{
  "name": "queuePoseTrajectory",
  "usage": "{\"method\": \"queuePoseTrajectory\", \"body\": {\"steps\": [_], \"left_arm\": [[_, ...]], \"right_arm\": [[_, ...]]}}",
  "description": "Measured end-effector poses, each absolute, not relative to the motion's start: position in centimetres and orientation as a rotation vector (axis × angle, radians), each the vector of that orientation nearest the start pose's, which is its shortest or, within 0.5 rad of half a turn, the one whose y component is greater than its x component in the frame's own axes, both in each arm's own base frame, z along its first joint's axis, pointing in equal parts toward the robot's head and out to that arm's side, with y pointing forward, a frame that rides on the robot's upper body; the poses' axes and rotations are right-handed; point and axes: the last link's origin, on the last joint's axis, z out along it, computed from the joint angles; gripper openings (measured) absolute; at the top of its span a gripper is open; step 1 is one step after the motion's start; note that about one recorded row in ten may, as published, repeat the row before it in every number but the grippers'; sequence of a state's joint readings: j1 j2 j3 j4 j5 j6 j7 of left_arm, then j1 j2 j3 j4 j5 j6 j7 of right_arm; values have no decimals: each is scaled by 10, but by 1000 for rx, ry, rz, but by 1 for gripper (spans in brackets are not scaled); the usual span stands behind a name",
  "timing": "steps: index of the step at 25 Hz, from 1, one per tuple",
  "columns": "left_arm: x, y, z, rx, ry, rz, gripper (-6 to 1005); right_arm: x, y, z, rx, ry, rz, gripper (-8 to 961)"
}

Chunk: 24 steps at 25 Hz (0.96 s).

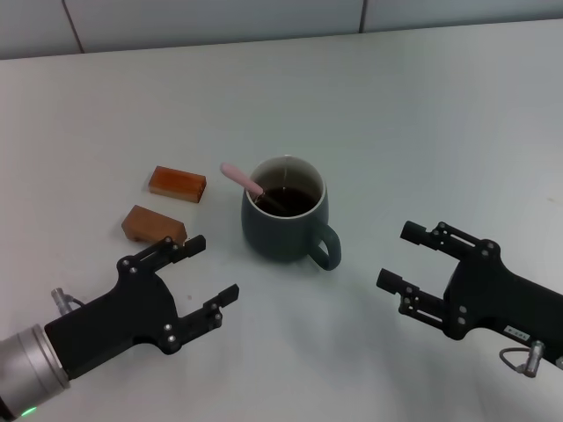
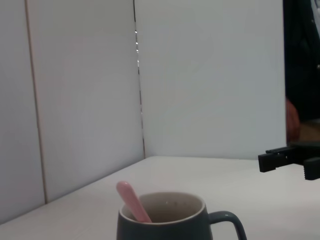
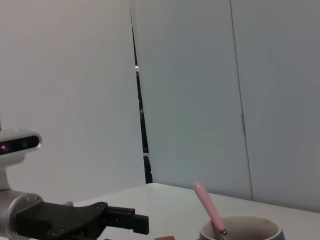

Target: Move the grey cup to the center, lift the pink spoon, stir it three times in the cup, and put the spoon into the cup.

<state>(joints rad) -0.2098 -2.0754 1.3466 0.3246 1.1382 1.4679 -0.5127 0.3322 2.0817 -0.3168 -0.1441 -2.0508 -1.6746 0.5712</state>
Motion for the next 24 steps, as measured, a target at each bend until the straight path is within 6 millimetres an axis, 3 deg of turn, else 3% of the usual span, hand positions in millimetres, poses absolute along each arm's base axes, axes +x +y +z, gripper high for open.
{"method": "queuePoseTrajectory", "body": {"steps": [24], "left_arm": [[-304, 226, -64, -2489, -215, -851, 707]], "right_arm": [[308, 224, -52, -2445, 382, 992, 711]]}}
